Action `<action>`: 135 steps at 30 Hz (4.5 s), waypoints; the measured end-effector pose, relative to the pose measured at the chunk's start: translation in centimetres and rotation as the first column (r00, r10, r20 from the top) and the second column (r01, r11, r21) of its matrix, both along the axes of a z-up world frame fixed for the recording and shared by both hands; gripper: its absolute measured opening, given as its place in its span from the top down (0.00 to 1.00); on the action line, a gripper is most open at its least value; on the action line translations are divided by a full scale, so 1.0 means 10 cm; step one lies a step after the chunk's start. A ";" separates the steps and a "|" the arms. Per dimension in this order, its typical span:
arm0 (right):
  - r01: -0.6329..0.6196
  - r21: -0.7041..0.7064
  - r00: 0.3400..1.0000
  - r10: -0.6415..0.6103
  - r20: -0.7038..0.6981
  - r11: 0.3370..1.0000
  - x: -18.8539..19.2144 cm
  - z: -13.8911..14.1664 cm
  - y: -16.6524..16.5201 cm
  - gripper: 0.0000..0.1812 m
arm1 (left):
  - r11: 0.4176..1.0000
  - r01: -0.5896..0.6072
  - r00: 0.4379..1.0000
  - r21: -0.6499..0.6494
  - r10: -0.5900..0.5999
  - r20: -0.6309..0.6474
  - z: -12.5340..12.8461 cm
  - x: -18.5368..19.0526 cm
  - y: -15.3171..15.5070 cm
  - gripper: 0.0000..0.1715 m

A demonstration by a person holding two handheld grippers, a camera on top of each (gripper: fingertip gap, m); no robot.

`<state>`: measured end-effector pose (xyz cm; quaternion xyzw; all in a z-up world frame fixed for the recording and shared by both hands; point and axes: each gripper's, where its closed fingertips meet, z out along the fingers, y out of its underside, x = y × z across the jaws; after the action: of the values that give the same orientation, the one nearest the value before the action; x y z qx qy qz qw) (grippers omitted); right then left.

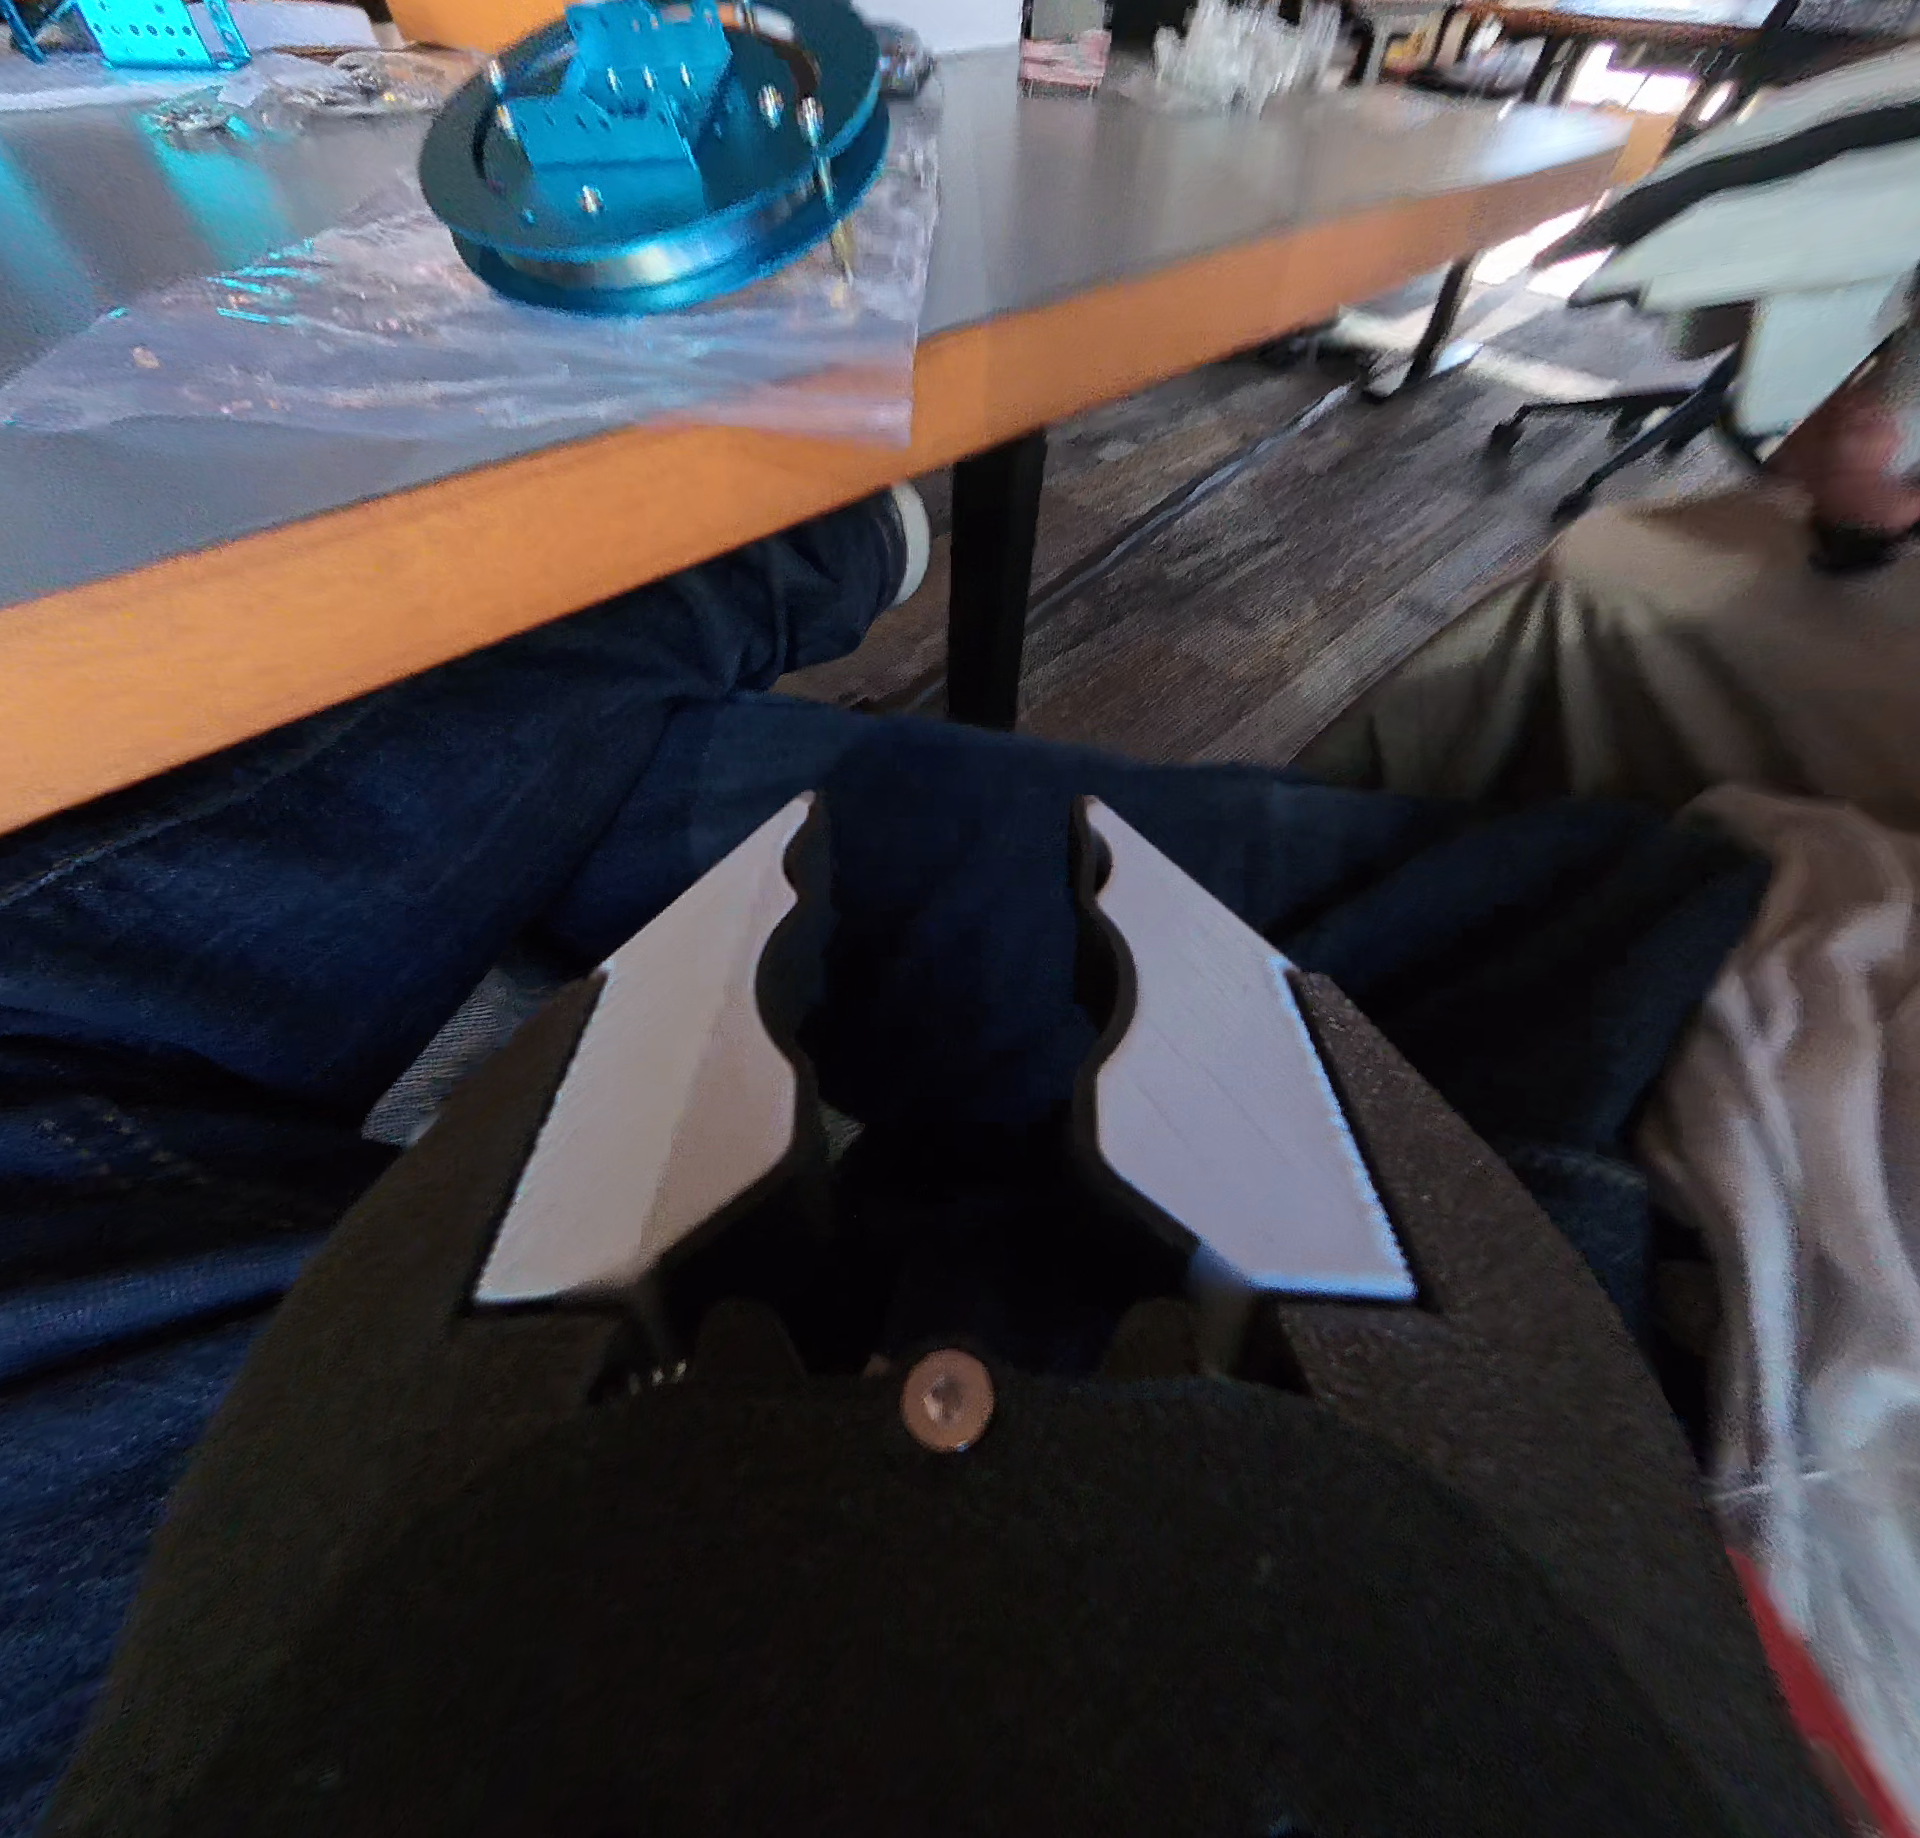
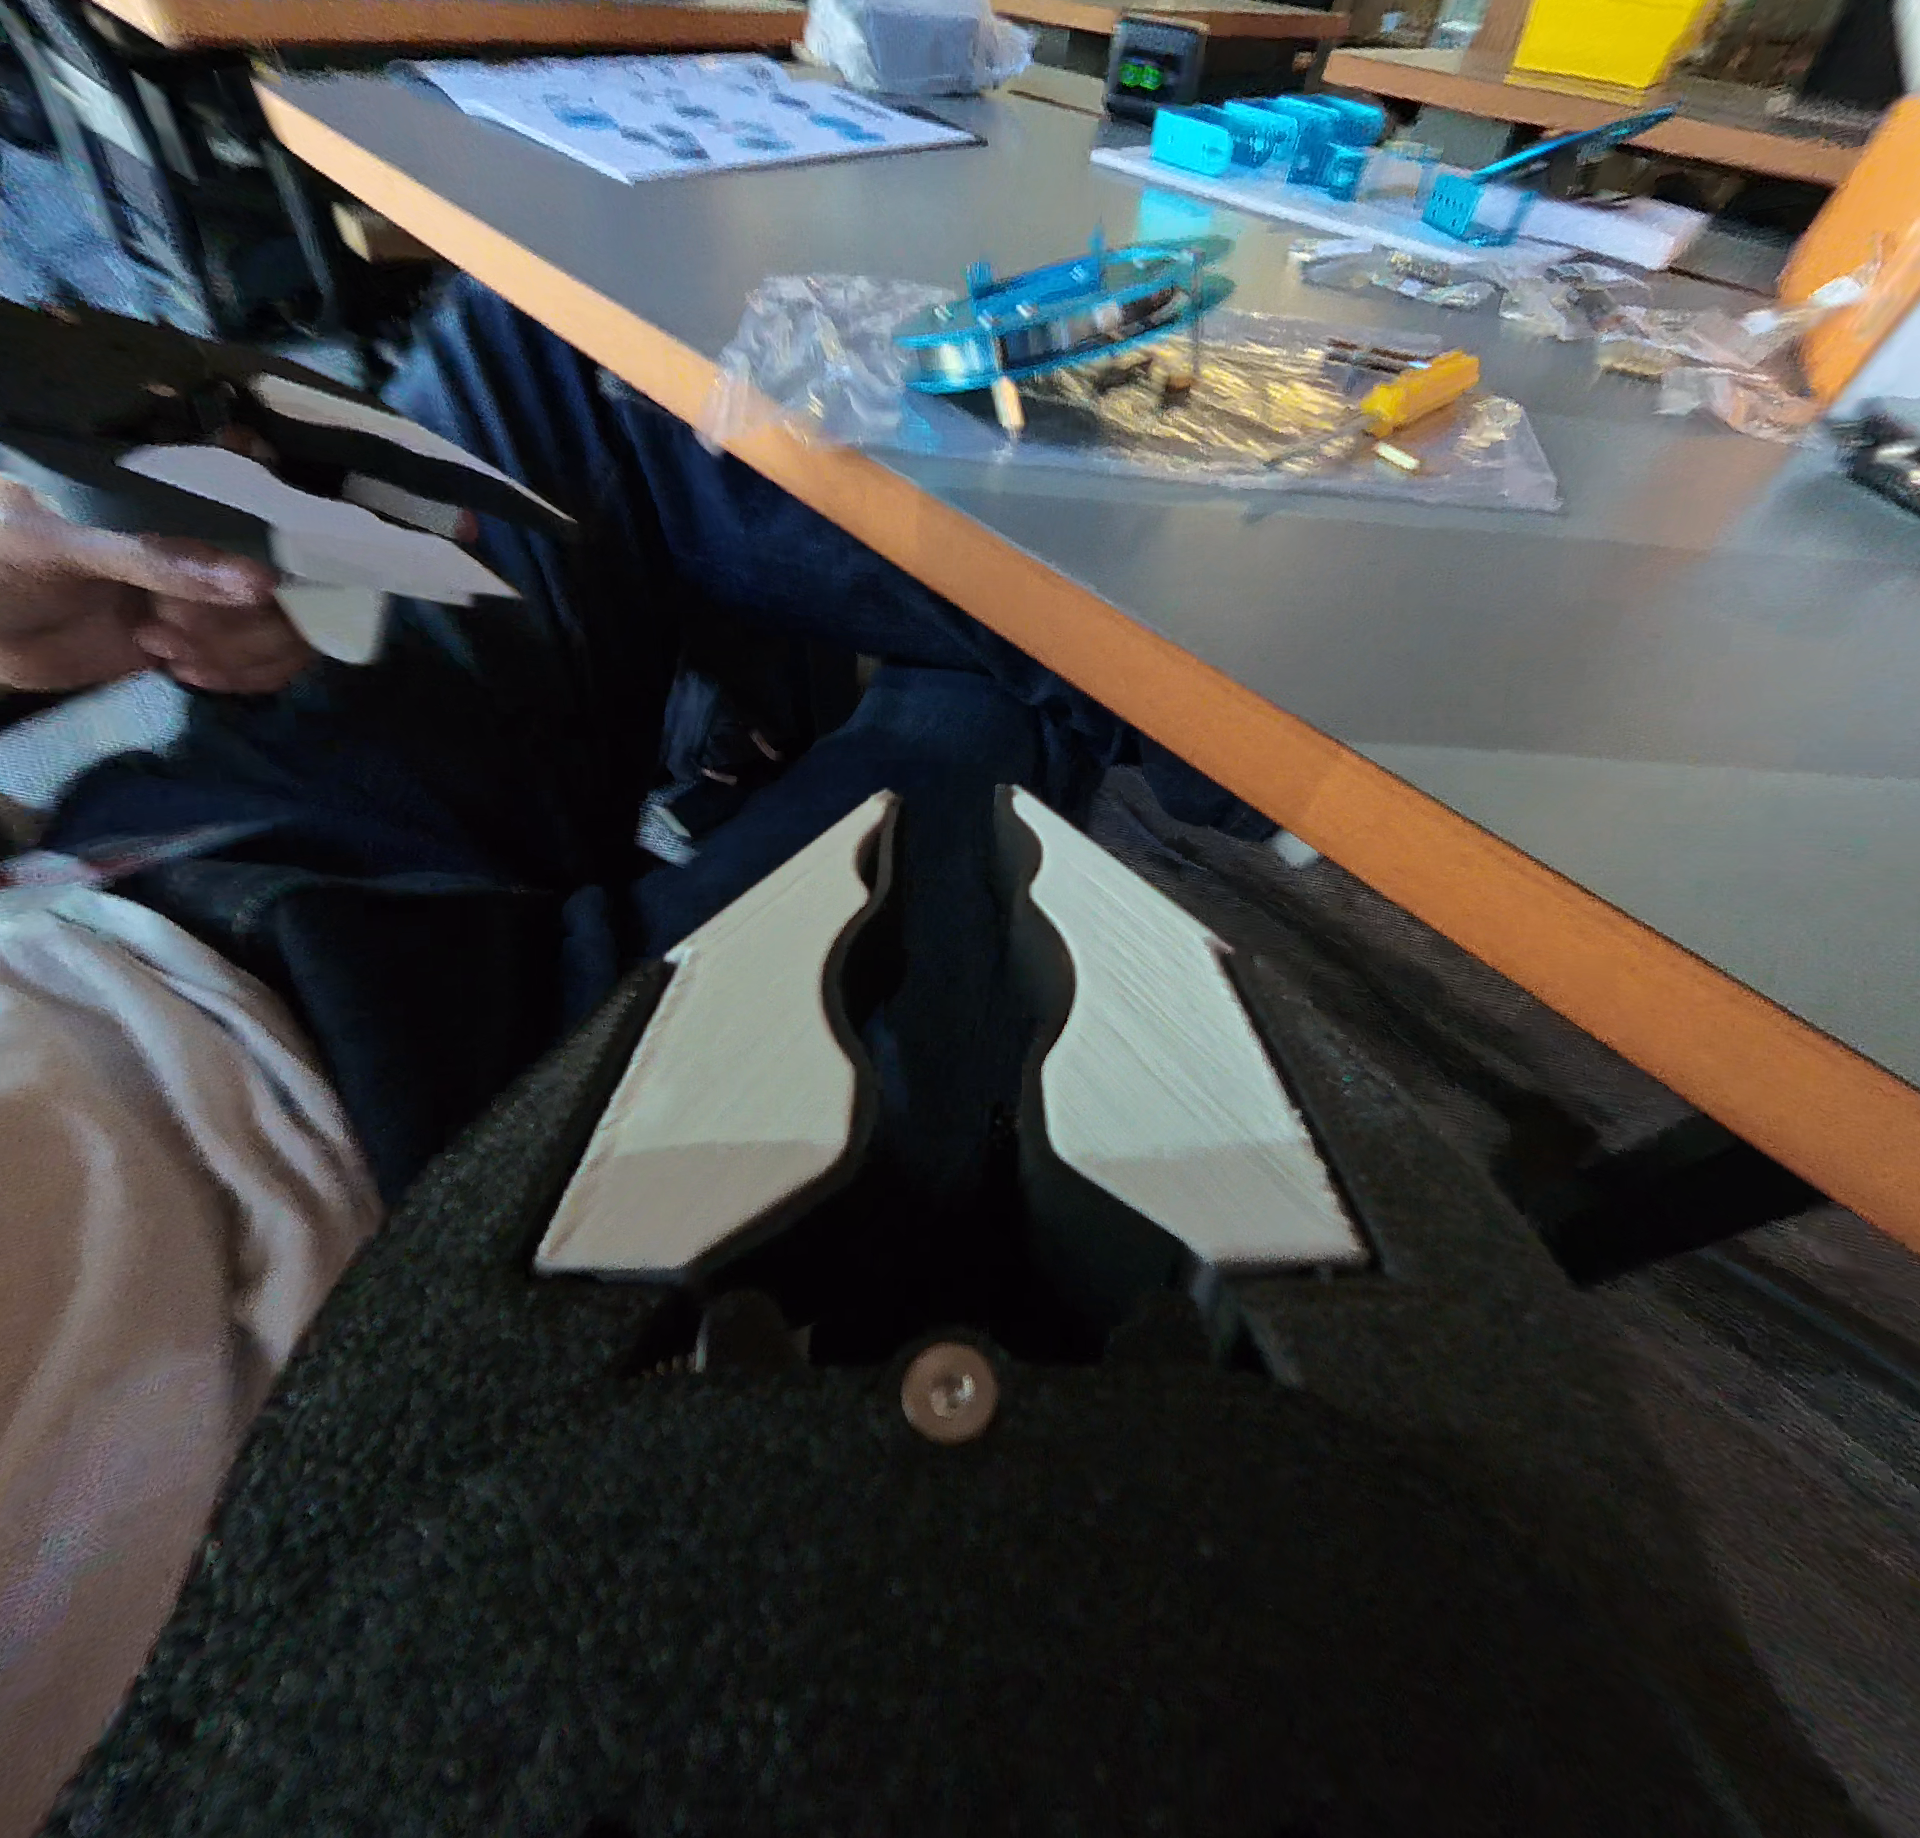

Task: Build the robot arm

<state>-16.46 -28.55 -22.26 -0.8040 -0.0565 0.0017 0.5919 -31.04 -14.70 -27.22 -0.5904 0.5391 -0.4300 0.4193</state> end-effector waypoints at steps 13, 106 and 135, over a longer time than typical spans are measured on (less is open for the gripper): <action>-0.244 -0.272 0.940 0.296 0.169 0.931 0.74 0.40 1.58 0.80 | 0.995 0.080 0.964 0.053 -0.063 -0.260 0.69 0.90 0.92 0.73; -0.560 -0.814 0.214 0.976 0.037 0.154 -1.04 0.53 2.91 0.99 | 0.962 0.226 0.953 0.151 -0.186 -0.240 0.93 0.32 1.47 0.96; -0.575 -0.815 0.172 0.984 -0.033 0.073 -1.30 0.25 2.79 0.99 | 0.972 0.232 0.942 0.035 -0.215 -0.256 0.83 0.20 1.37 0.91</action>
<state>-29.45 -0.63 -19.79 -0.7244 -0.6697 0.1349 0.0925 -29.06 -1.03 -18.91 -0.5610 0.6649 -0.3791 0.3154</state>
